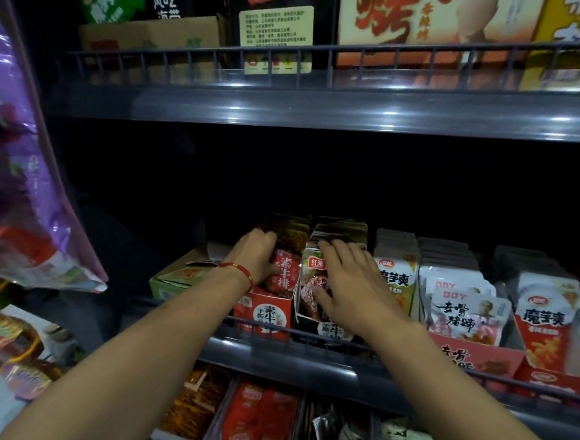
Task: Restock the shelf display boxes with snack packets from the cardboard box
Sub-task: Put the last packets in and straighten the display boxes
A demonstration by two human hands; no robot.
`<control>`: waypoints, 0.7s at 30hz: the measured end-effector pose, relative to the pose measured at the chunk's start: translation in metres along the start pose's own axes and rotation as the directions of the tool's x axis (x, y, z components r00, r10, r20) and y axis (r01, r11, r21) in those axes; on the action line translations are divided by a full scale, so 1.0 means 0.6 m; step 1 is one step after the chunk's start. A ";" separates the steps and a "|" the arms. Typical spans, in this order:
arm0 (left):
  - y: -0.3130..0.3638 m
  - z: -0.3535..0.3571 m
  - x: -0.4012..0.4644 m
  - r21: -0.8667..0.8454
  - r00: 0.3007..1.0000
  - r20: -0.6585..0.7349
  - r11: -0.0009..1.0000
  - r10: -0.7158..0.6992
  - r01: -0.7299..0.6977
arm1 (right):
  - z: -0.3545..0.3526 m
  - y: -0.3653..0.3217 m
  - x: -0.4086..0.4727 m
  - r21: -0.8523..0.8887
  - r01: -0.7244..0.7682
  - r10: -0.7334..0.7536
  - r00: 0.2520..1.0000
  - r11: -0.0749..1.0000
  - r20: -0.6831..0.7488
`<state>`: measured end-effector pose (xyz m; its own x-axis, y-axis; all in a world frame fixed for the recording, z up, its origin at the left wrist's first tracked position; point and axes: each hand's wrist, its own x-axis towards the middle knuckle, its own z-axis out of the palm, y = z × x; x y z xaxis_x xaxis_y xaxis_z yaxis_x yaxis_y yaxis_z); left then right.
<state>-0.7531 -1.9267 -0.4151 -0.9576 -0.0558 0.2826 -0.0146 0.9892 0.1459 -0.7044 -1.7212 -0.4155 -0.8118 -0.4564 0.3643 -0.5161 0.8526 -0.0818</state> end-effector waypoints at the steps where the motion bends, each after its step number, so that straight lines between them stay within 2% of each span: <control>1: -0.001 0.000 -0.001 -0.010 1.000 0.011 1.000 -0.003 0.003 | 0.000 0.000 0.000 0.003 -0.002 0.002 1.000 1.000 0.001; 7: -0.004 0.000 -0.009 0.015 0.990 0.137 0.999 -0.033 0.031 | -0.001 -0.001 0.000 0.004 -0.013 0.013 1.000 1.000 0.005; 12: -0.004 0.006 -0.005 0.027 0.992 0.115 0.998 -0.051 0.049 | 0.004 -0.003 0.000 -0.005 -0.019 0.019 1.000 1.000 0.005; 21: -0.008 0.008 -0.005 -0.085 0.989 0.125 0.993 -0.076 0.087 | 0.003 -0.006 0.004 -0.018 -0.022 0.022 1.000 1.000 0.004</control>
<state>-0.7512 -1.9305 -0.4212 -0.9822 -0.1132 0.1498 -0.0731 0.9654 0.2502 -0.7050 -1.7259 -0.4162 -0.8241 -0.4388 0.3583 -0.4933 0.8667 -0.0732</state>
